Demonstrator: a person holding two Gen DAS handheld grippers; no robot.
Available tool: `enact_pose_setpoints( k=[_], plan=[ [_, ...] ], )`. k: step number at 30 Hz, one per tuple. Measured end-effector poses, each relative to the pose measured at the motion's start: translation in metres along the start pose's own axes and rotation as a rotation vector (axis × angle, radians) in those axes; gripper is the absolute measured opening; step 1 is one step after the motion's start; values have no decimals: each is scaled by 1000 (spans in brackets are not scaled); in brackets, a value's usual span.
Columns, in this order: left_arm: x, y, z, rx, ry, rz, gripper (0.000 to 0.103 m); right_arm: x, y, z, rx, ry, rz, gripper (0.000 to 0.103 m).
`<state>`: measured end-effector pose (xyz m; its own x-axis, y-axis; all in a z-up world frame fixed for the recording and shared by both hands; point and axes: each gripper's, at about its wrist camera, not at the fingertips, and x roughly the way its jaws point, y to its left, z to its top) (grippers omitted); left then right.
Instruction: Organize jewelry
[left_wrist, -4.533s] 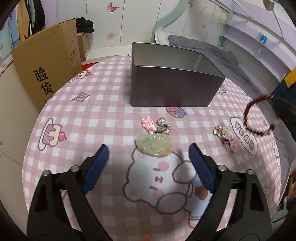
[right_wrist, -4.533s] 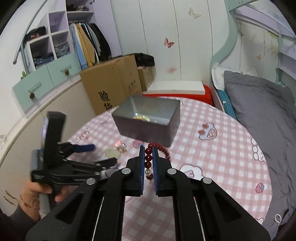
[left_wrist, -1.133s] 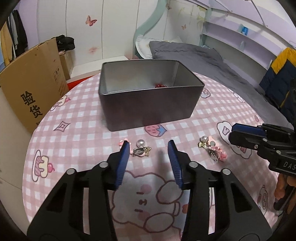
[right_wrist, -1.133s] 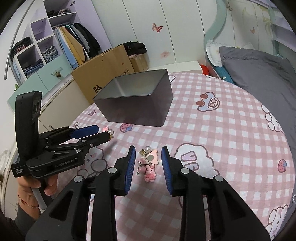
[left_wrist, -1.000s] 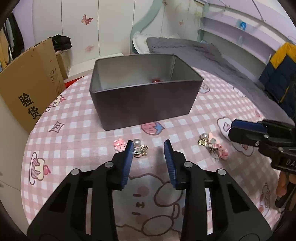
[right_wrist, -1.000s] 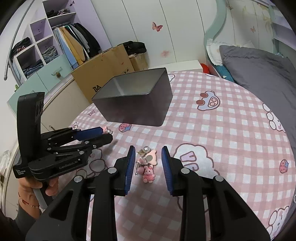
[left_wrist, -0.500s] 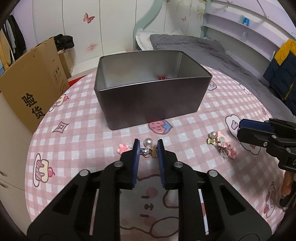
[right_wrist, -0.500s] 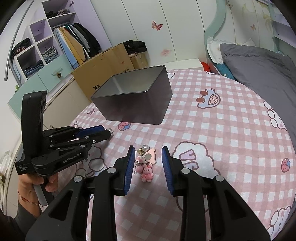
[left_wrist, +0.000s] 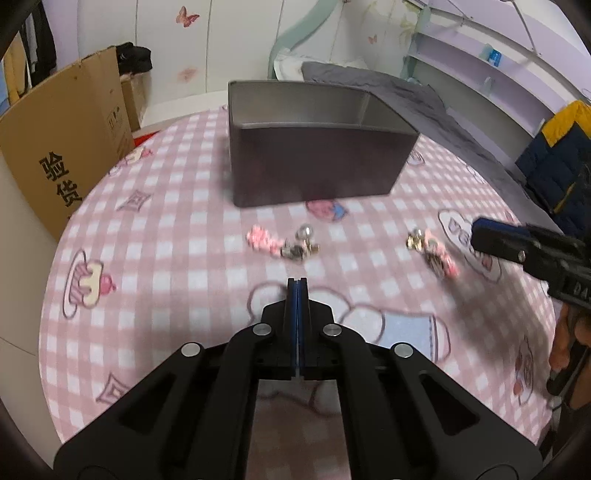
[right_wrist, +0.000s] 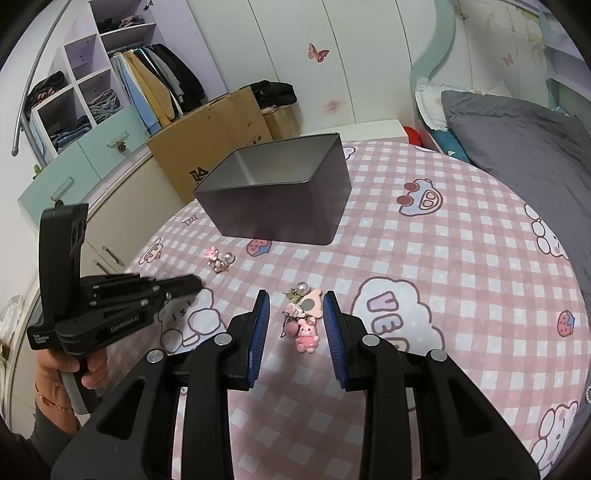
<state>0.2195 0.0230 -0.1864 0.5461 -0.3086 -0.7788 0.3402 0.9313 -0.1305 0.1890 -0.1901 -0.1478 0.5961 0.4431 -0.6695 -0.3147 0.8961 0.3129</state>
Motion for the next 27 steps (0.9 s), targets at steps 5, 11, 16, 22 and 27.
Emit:
enact_pose_setpoints(
  k=[5, 11, 16, 22, 27],
  plan=[
    [-2, 11, 0, -71, -14, 12, 1, 2, 6, -1, -9, 7, 3, 28],
    [7, 17, 12, -103, 3, 31, 1, 6, 5, -1, -8, 17, 3, 28],
    [11, 24, 23, -139, 7, 37, 1, 9, 1, 0, -5, 21, 5, 30],
    [15, 25, 32, -176, -5, 48, 2, 12, -2, 0, -6, 32, 7, 31],
    [8, 34, 35, -229, -58, 55, 83, 14, -4, -1, -8, 36, 4, 32]
  ],
)
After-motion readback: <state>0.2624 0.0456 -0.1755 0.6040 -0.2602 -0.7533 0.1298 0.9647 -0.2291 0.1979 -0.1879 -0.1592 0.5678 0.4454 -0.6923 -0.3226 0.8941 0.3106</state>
